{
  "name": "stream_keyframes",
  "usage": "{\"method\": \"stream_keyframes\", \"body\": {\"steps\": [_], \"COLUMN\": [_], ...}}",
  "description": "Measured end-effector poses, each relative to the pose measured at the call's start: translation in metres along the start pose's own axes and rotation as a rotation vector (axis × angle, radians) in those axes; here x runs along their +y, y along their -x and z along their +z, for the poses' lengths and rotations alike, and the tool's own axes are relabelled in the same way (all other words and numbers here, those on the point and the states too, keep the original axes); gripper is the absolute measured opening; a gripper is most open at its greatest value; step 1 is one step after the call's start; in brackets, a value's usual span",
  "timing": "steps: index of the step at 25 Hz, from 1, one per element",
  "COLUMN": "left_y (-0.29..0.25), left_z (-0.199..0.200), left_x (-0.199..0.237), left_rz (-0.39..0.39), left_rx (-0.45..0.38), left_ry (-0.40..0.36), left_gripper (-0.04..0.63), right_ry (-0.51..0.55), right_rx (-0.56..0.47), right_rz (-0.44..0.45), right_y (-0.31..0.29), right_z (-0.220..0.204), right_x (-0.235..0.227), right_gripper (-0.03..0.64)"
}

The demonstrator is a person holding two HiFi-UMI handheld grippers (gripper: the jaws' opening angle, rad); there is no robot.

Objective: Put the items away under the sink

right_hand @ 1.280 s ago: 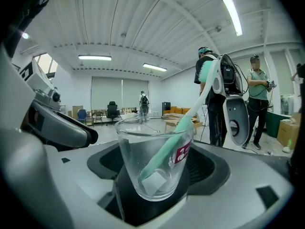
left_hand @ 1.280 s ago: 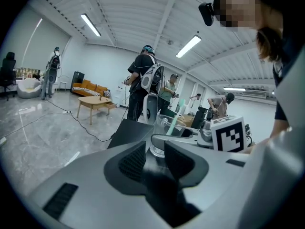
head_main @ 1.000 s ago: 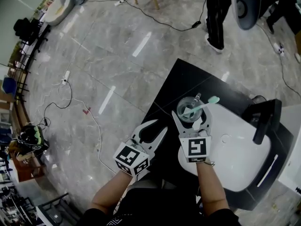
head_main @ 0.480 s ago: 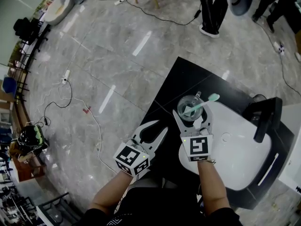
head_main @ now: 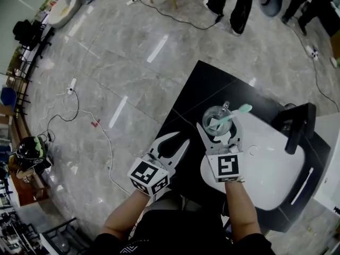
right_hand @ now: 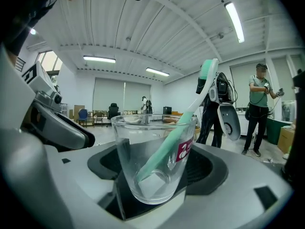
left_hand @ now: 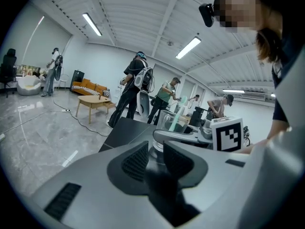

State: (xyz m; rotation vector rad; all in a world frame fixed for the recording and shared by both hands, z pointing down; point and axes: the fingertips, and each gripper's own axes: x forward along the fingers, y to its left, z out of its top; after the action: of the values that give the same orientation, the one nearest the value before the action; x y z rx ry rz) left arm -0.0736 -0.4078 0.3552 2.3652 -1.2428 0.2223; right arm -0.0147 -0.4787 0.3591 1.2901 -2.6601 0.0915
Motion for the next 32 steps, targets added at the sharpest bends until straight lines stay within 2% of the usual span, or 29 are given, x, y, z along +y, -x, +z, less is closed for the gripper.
{"method": "stream_keyframes", "body": {"steps": [7, 17, 32], "left_y": [0.006, 0.025, 0.073], "left_z": [0.002, 0.001, -0.015], "left_x": [-0.013, -0.043, -0.079], "left_rz": [-0.018, -0.072, -0.14], "left_rx": [-0.015, -0.025, -0.042], "left_ry": [-0.014, -0.041, -0.064], "left_gripper": [0.092, 0.091, 0.091], "right_ry": [0.015, 0.027, 0.031], "right_rx": [-0.007, -0.017, 0.01], "right_rz": [0.011, -0.04, -0.087], "right_y": [0.025, 0.072, 0.138], "right_z": [0.008, 0.02, 0.022], "right_x": [0.01, 0.021, 0.066], "right_gripper": [0.339, 0.339, 0.339]}}
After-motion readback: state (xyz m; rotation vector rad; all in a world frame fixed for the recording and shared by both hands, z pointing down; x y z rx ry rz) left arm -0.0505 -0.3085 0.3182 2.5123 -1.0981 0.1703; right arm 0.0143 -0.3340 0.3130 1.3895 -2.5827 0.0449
